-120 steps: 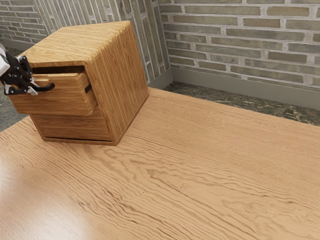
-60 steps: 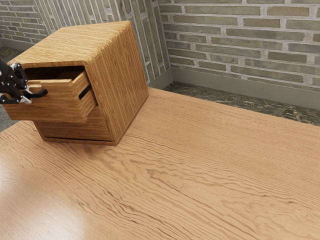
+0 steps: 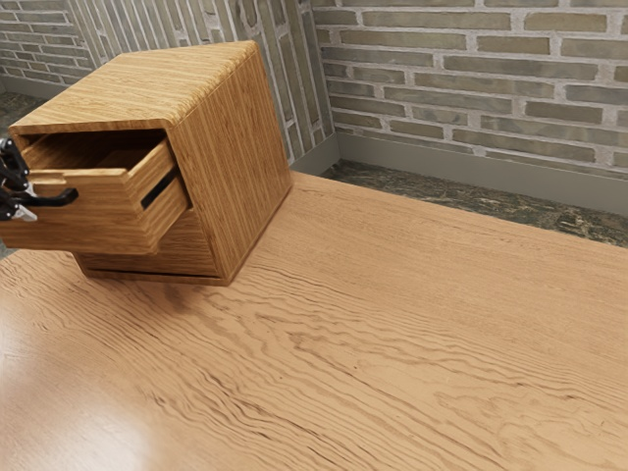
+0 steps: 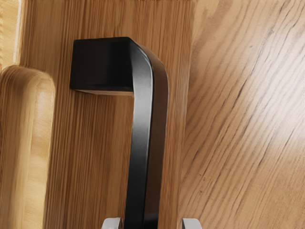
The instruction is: Pull the drawer handle with one arm to open the drawer
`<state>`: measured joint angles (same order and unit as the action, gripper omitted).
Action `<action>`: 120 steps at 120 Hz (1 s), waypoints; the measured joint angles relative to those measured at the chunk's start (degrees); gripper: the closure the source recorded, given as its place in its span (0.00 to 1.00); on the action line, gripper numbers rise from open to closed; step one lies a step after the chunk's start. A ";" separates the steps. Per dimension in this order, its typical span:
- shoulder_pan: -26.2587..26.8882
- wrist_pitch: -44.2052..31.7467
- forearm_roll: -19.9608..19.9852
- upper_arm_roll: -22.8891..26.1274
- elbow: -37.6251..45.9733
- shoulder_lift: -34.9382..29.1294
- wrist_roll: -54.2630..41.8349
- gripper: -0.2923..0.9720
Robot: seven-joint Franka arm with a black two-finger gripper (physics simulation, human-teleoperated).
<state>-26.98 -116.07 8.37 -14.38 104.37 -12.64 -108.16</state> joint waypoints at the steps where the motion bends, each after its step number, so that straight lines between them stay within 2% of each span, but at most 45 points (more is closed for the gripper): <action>1: 0.01 0.01 0.00 -0.05 0.06 -0.11 0.00 0.74; 39: 0.05 -0.24 -0.43 -1.16 3.76 -4.38 -0.14 0.82; 120: 0.41 -0.24 -1.82 0.59 11.58 -12.79 -0.31 0.83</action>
<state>-26.57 -116.31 6.55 -13.79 115.95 -25.43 -108.47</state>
